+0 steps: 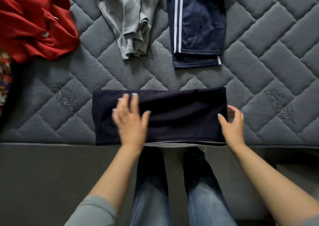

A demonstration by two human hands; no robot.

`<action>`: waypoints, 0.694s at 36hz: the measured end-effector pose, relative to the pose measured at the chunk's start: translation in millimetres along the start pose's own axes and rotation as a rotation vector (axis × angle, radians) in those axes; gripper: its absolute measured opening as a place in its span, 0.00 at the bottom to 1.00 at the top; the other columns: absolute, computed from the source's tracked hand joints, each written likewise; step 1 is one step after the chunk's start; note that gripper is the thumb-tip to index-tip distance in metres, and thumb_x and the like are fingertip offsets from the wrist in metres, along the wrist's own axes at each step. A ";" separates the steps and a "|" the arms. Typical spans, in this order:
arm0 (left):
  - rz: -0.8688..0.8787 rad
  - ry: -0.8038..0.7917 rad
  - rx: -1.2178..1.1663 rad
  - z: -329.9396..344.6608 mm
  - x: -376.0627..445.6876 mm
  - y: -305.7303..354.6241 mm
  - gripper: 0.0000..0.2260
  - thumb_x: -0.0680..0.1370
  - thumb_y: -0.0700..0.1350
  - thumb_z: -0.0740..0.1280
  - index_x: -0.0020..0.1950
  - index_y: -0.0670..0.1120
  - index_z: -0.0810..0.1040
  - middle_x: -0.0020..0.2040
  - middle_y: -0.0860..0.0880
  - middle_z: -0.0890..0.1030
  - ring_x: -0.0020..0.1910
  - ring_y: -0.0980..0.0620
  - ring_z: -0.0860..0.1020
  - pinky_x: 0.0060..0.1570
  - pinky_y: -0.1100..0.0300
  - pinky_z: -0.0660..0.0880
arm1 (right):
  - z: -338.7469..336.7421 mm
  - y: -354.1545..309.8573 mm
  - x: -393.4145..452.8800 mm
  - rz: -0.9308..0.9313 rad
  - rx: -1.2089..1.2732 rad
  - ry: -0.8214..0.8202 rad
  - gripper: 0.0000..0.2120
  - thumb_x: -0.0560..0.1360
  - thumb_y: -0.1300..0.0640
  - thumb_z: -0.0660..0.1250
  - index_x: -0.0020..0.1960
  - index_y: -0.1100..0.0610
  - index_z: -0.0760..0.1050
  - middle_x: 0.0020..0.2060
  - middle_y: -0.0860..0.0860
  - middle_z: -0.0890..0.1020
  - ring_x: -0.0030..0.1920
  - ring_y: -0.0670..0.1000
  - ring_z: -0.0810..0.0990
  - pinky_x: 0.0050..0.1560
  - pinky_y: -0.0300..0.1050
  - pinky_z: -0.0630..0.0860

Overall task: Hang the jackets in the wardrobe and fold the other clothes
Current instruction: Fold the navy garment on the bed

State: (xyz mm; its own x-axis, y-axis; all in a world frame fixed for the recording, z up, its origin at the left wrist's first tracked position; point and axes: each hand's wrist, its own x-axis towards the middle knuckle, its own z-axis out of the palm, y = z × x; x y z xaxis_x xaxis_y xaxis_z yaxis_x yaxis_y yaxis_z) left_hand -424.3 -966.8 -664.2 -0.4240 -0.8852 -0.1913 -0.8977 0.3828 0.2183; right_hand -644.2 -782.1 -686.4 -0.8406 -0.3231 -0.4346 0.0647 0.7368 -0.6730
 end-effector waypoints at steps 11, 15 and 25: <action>0.306 -0.386 0.167 101.8 -12.1 63.7 0.39 0.73 0.72 0.50 0.70 0.62 0.26 0.71 0.50 0.22 0.71 0.48 0.23 0.62 0.40 0.22 | -27.1 16.3 29.9 0.301 0.154 -0.550 0.22 0.75 0.67 0.68 0.66 0.63 0.66 0.52 0.53 0.78 0.44 0.42 0.78 0.38 0.27 0.76; 0.366 -0.462 0.199 98.0 -17.7 60.4 0.41 0.72 0.73 0.51 0.68 0.63 0.22 0.69 0.49 0.19 0.67 0.47 0.18 0.61 0.39 0.22 | -29.5 14.8 27.1 0.307 0.249 -0.575 0.20 0.75 0.71 0.66 0.65 0.66 0.68 0.55 0.55 0.78 0.46 0.45 0.78 0.44 0.30 0.78; -0.464 -0.598 -1.159 23.1 -8.2 37.0 0.14 0.83 0.47 0.58 0.67 0.49 0.74 0.69 0.51 0.72 0.68 0.51 0.71 0.54 0.68 0.72 | -23.8 -61.7 -16.6 0.282 0.505 -0.575 0.10 0.70 0.70 0.62 0.47 0.61 0.75 0.45 0.57 0.78 0.49 0.53 0.74 0.53 0.48 0.69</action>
State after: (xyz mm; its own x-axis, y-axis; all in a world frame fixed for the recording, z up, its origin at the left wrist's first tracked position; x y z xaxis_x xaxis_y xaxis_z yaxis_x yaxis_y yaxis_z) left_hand -456.8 -939.2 -676.7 -0.3679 -0.5103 -0.7773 -0.4831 -0.6094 0.6287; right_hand -647.1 -808.1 -623.4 -0.3579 -0.5214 -0.7746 0.5827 0.5234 -0.6217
